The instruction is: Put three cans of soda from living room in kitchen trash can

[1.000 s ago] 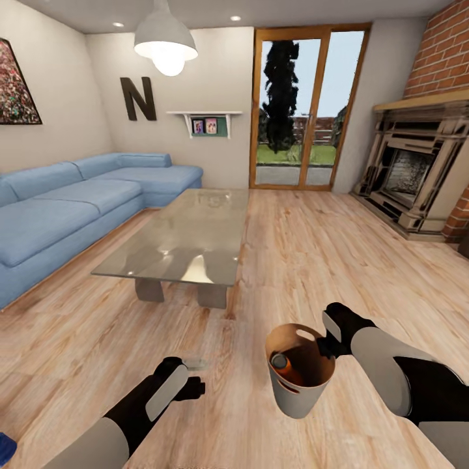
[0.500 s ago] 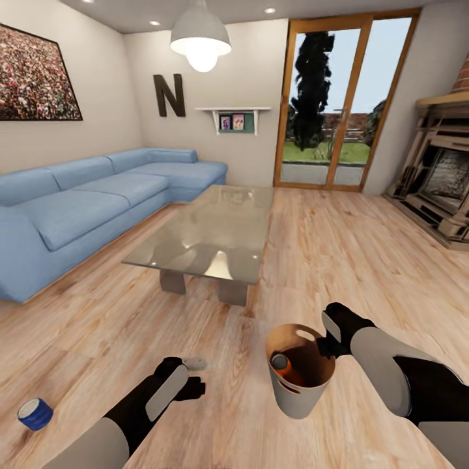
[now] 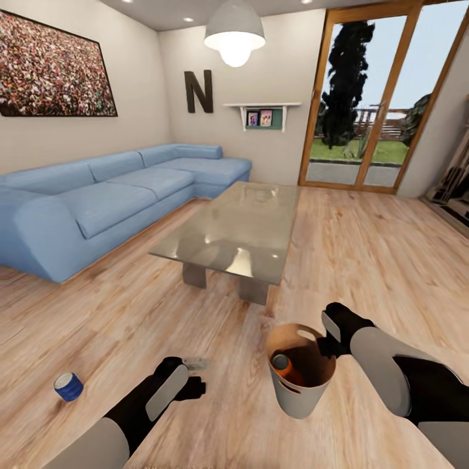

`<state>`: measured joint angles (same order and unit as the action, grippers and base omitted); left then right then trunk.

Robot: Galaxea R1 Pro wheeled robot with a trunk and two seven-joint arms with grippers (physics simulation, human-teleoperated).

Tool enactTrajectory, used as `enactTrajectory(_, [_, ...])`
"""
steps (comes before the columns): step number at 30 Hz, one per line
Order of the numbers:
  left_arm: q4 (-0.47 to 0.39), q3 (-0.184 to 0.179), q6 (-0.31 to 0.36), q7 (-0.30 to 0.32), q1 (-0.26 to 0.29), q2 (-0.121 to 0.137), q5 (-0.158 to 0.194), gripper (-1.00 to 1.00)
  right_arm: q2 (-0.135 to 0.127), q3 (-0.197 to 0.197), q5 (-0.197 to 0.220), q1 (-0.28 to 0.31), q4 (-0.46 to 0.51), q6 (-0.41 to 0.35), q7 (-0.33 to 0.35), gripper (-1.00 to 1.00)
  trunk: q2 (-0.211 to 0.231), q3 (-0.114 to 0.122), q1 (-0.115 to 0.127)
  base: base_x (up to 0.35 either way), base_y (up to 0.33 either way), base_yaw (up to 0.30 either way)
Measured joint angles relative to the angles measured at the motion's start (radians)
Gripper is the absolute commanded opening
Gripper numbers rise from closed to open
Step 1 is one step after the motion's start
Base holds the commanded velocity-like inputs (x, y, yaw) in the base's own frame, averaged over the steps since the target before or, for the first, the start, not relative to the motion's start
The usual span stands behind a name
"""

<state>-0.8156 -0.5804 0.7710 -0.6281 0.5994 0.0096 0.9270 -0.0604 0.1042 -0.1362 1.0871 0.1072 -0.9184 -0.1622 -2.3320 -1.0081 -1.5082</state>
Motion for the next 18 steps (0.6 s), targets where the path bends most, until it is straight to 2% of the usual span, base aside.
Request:
enactTrajectory(5, [-0.008,0.001,-0.001,0.0,0.0,0.0,-0.002,1.0,0.011,-0.009,-0.004,0.0,0.001,0.002,-0.046,-1.0,0.0,-0.005,0.0,0.0,0.0,0.246])
enactTrajectory(9, [-0.011,-0.001,-0.042,0.001,0.0,-0.002,-0.002,1.0,0.034,-0.005,0.001,0.0,0.0,0.008,-0.058,-1.0,0.0,-0.009,0.0,0.0,0.0,0.246])
enactTrajectory(12, [-0.013,-0.002,-0.061,0.002,0.0,-0.003,-0.001,1.0,0.061,0.007,0.015,-0.003,-0.002,0.014,-0.061,-1.0,0.0,-0.012,0.0,0.0,0.0,0.246])
enactTrajectory(15, [-0.014,-0.003,-0.07,0.002,0.0,-0.005,0.0,1.0,0.096,0.002,0.011,-0.013,-0.001,0.017,-0.064,-1.0,0.0,-0.014,0.0,0.0,0.0,0.246])
enactTrajectory(16, [-0.014,-0.004,-0.073,0.002,0.0,-0.01,0.0,1.0,0.112,-0.003,0.003,-0.016,0.002,0.018,-0.07,-1.0,0.0,-0.015,0.0,0.0,0.0,0.246])
enactTrajectory(18, [-0.014,-0.005,-0.077,0.0,0.0,-0.021,-0.002,1.0,0.135,0.005,0.014,-0.019,0.003,0.02,-0.1,-1.0,0.0,-0.017,0.0,0.0,0.0,0.246])
